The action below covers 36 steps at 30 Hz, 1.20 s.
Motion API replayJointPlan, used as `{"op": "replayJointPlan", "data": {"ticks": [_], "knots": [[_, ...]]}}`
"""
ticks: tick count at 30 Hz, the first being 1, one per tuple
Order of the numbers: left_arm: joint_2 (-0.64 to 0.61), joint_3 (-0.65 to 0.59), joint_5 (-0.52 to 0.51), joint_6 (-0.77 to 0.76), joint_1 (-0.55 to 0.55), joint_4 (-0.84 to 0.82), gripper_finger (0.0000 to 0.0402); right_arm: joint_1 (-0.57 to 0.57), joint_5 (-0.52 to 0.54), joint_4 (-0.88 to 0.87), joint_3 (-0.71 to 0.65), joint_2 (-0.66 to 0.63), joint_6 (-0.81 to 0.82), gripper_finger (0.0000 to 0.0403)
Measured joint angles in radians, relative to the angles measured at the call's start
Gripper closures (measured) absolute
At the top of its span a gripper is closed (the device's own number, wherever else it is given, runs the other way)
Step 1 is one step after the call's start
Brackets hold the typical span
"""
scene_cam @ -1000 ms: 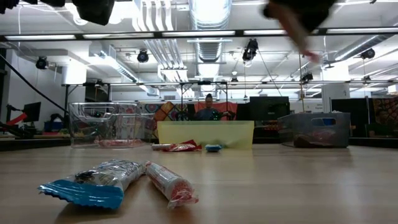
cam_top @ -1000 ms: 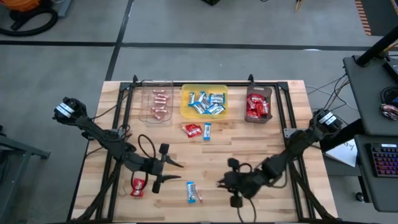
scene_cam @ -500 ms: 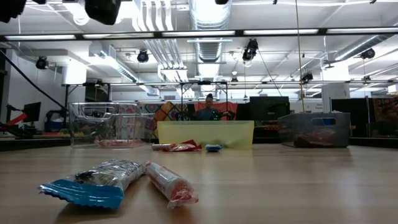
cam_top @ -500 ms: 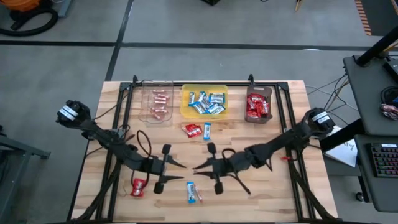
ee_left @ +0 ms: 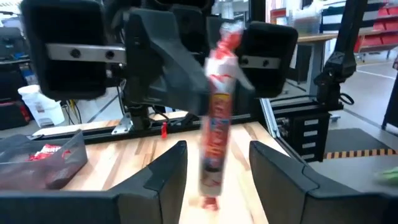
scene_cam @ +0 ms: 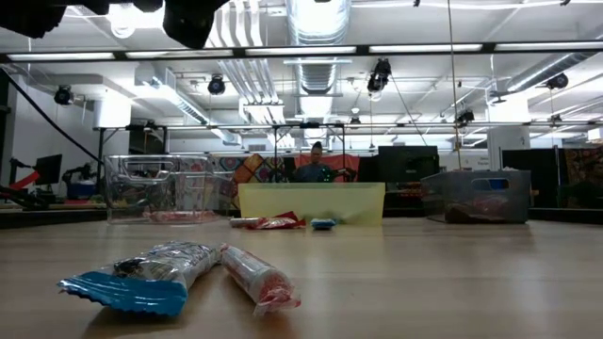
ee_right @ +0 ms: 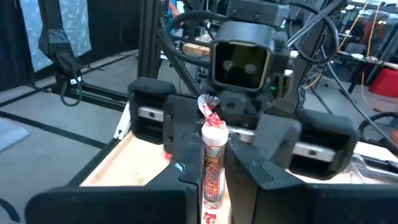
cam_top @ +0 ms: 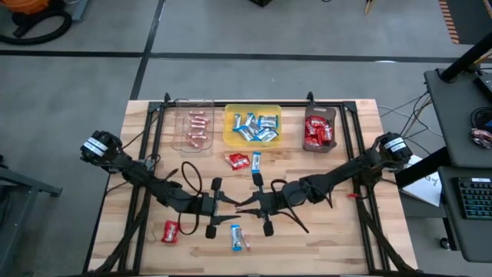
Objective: Sort candy
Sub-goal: Put the orange candy into the transparent bin
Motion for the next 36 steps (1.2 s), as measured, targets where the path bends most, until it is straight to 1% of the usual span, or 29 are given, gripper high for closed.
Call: {"op": "replayJointPlan", "data": {"ticks": [3,5,8,9,10,11,14,16,18,20,22,24,27,30,32,34,36], "knots": [[0.001,0.006,0.000,-0.001,0.002,-0.009,0.0271,-0.001,0.000,0.001,0.003,0.000,-0.019,0.0362],[-0.005,0.005,-0.009,-0.001,0.002,-0.010,0.0303,-0.001,0.000,0.001,0.003,-0.001,-0.034,0.0357],[-0.012,0.004,-0.030,-0.012,0.002,-0.017,0.0362,-0.002,0.005,-0.002,0.004,-0.001,-0.034,0.0347],[-0.016,0.004,-0.043,-0.021,0.002,-0.025,0.0377,-0.003,0.004,-0.003,0.005,-0.002,-0.021,0.0342],[-0.022,0.004,-0.050,-0.028,0.001,-0.038,0.0385,-0.005,0.004,-0.004,0.006,-0.003,-0.012,0.0336],[-0.027,0.004,-0.053,-0.034,0.002,-0.048,0.0386,-0.005,0.008,-0.004,0.007,-0.005,0.002,0.0329],[-0.035,0.004,-0.055,-0.035,0.002,-0.068,0.0367,-0.006,0.032,-0.004,0.008,-0.022,0.037,0.0302],[-0.047,0.004,-0.058,-0.037,0.002,-0.076,0.0362,-0.006,0.057,-0.020,0.008,-0.039,0.058,0.0279],[-0.066,0.004,-0.089,-0.040,0.001,-0.116,0.0362,-0.006,0.099,-0.050,0.008,-0.056,0.066,0.0256],[-0.098,0.004,-0.130,-0.057,0.002,-0.197,0.0363,-0.006,0.164,-0.100,0.008,-0.080,0.080,0.0233],[-0.149,0.004,-0.191,-0.083,0.002,-0.303,0.0363,-0.006,0.236,-0.148,0.008,-0.106,0.106,0.0214],[-0.209,0.013,-0.274,-0.126,0.005,-0.442,0.0363,-0.006,0.310,-0.223,0.008,-0.134,0.151,0.0199],[-0.314,0.045,-0.380,-0.214,0.022,-0.738,0.0363,-0.007,0.370,-0.320,0.009,-0.159,0.220,0.0185],[-0.409,0.108,-0.434,-0.337,0.076,-1.090,0.0364,-0.007,0.378,-0.352,0.008,-0.162,0.261,0.0180],[-0.453,0.161,-0.445,-0.408,0.138,-1.321,0.0364,-0.006,0.378,-0.346,0.008,-0.158,0.264,0.0179],[-0.487,0.217,-0.438,-0.430,0.215,-1.551,0.0364,-0.006,0.378,-0.347,0.009,-0.154,0.266,0.0179],[-0.496,0.272,-0.423,-0.392,0.309,-1.719,0.0364,-0.006,0.378,-0.355,0.008,-0.146,0.266,0.0179]]}}
